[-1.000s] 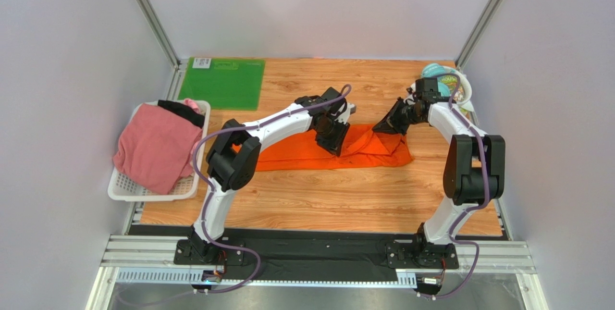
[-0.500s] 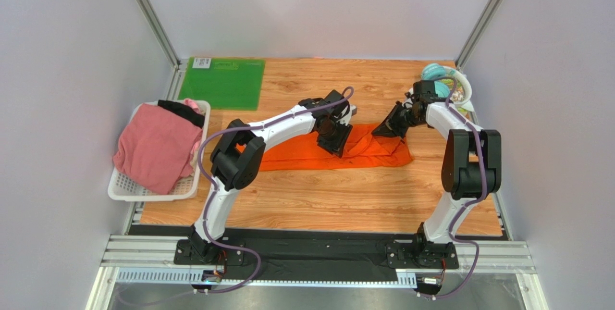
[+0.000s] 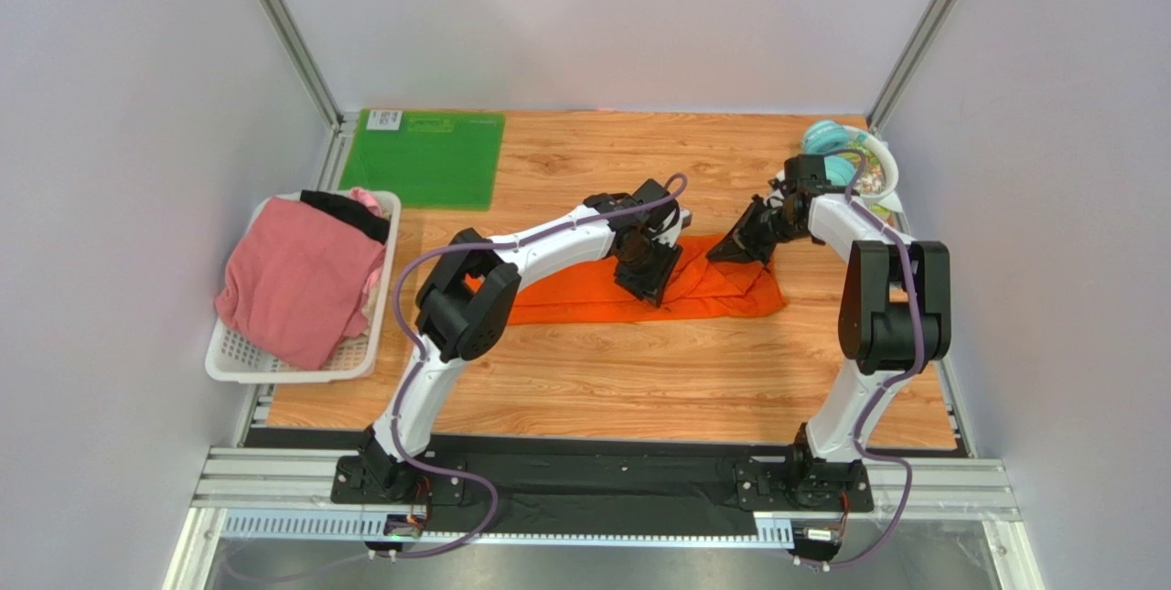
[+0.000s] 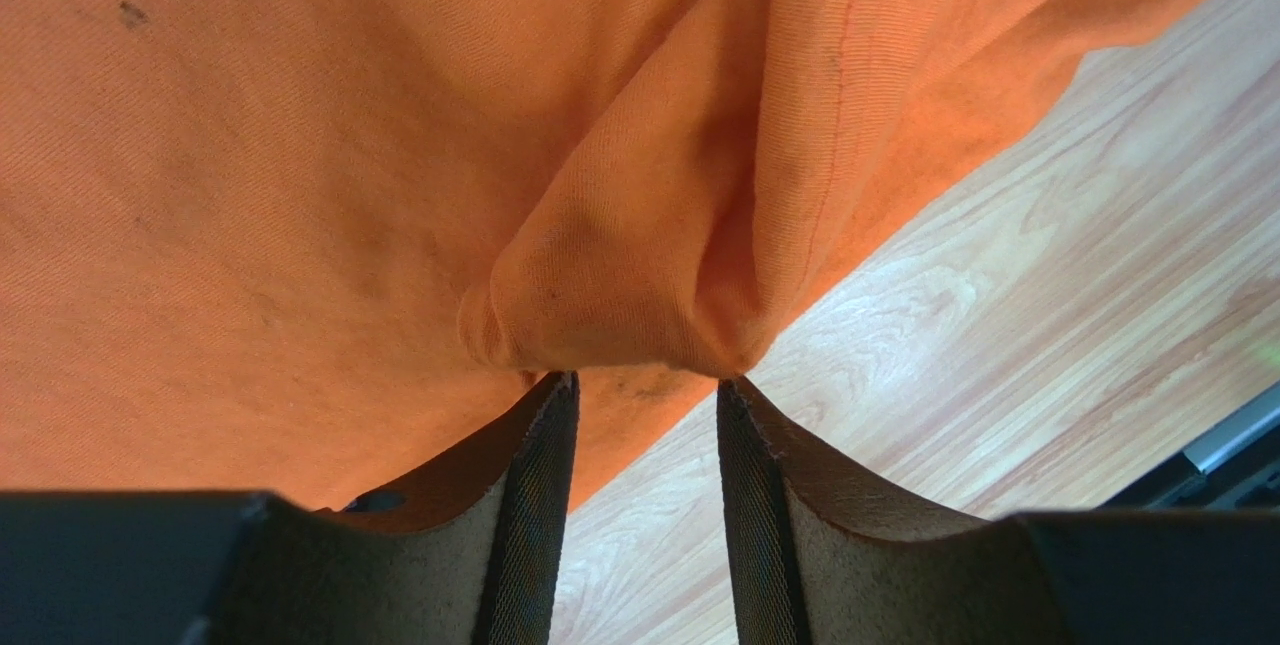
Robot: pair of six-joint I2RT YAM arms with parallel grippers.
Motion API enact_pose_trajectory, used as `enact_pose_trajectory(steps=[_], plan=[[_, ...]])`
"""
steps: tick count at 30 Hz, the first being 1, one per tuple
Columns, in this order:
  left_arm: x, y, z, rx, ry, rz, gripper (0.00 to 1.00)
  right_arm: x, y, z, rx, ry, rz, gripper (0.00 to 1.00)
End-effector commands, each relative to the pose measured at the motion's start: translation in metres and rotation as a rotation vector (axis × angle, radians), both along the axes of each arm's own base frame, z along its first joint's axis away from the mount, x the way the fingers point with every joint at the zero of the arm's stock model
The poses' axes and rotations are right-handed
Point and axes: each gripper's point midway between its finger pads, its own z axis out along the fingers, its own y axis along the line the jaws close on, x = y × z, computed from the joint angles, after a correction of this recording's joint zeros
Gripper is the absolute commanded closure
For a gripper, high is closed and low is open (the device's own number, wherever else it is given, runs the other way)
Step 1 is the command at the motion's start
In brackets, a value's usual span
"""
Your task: Fold and stack the t-shirts
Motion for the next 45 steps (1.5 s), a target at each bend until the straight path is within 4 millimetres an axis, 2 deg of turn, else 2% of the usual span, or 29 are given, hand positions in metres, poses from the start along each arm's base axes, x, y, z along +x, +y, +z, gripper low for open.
enact_pose_trajectory(steps=[1,7,14,20,24,25,28,31,32,37,40,41,45], plan=[[0.006,-0.006,0.003,-0.002,-0.008,0.012,0.53,0.012,0.003,0.01,0.009,-0.043,0.005,0.97],[0.005,-0.005,0.0,0.006,-0.009,0.01,0.55,0.011,0.003,0.01,0.008,-0.045,0.008,0.98],[0.007,-0.007,0.002,-0.004,-0.015,0.004,0.7,0.007,0.003,0.009,0.011,-0.042,0.009,0.98],[0.009,-0.008,0.005,-0.008,-0.027,0.002,0.76,0.006,0.004,0.009,0.014,-0.042,0.01,0.98],[0.009,-0.008,0.008,-0.012,-0.03,-0.001,0.88,0.006,0.004,0.01,0.013,-0.044,0.011,0.98],[0.009,-0.008,0.009,-0.012,-0.033,-0.002,0.98,0.006,0.003,0.01,0.012,-0.046,0.011,0.98],[0.009,-0.008,0.018,-0.025,-0.046,-0.01,1.0,0.005,0.003,0.012,0.011,-0.049,0.013,0.98],[0.01,-0.007,0.038,-0.051,-0.069,-0.015,1.0,0.002,0.003,0.017,0.01,-0.054,0.015,0.98],[0.008,-0.008,0.052,-0.077,-0.078,-0.021,1.0,0.001,0.003,0.022,0.01,-0.065,0.015,0.98],[-0.003,0.001,0.091,-0.143,-0.095,-0.029,1.0,-0.01,0.004,0.035,0.011,-0.084,0.018,0.98],[-0.014,0.003,0.103,-0.178,-0.077,-0.042,1.0,-0.025,0.005,0.037,0.014,-0.081,0.019,0.98],[-0.019,0.002,0.107,-0.196,-0.06,-0.057,1.0,-0.033,0.005,0.032,0.015,-0.063,0.019,0.98],[-0.035,0.01,0.104,-0.182,-0.004,-0.084,1.0,-0.058,0.004,0.028,-0.004,-0.054,0.03,0.98]])
